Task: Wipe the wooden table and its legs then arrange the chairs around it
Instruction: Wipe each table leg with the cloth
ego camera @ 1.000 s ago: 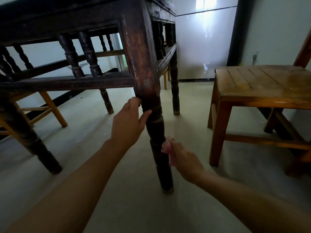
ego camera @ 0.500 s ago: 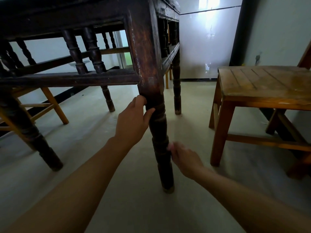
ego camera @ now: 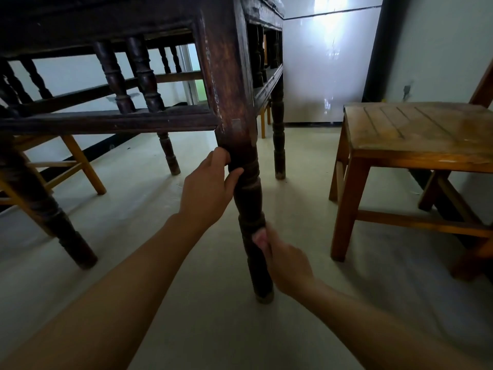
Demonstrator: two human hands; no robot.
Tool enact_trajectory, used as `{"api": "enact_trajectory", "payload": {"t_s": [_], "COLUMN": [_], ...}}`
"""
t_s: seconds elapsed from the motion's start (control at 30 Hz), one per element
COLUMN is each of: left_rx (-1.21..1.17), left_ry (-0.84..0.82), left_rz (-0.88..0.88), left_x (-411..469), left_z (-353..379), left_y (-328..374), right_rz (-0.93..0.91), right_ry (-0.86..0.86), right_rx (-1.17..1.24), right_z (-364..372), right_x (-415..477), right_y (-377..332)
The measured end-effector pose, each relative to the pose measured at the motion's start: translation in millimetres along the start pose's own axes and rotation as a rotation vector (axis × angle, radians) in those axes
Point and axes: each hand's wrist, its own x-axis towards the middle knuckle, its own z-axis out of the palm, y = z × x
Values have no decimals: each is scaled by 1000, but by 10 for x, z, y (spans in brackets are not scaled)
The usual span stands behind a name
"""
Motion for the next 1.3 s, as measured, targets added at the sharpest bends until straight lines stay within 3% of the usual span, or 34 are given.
{"api": "enact_trajectory", "payload": {"t_s": [0.07,0.13,0.23,0.33,0.4,0.5,0.53,0.57,0.67,0.7,0.77,0.9,1.0,1.03,1.13,1.2,1.3], "left_rx": [-2,-22,-68,-71,-64,-52,-52,-54,-90,-116,-143,-115,-110,-106,-114,-137,-98], "left_ry": [9,19,24,27,3,-32,-41,-51,-88,-90,-71,-69,-88,-88,-80,-72,-67], "left_rz": [-1,-15,-50,-53,-68,-63,-59,-62,-99,-109,-122,-101,-84,-76,-73,-79,-62], "left_x": [-14,-31,-56,-61,-86,-148,-172,-197,-293,-326,-366,-420,-456,-463,-460,-480,-502], "left_z": [18,49,101,113,113,131,140,153,227,259,308,338,329,327,343,379,462], "left_y": [11,17,16,3,-5,-28,-43,-58,-78,-72,-51,-58,-73,-76,-82,-82,-93], "right_rz": [88,107,-12,-72,17,140,211,268,371,330,182,183,377,443,471,359,220], "right_ry": [-95,40,346,423,285,-312,-388,-340,122,258,373,232,-224,-255,28,235,332], "right_rx": [-67,87,292,322,209,-175,-215,-161,289,377,422,278,35,54,301,431,468], "right_z": [-99,-310,-598,-423,-87,215,181,116,-251,-352,-377,304,396,314,-99,-242,67], "right_x": [-80,47,422,497,247,-138,-131,-68,293,410,488,50,-126,-70,282,493,392], "right_y": [121,43,-346,-464,-197,243,320,355,161,24,-256,-52,370,455,357,78,-145]}}
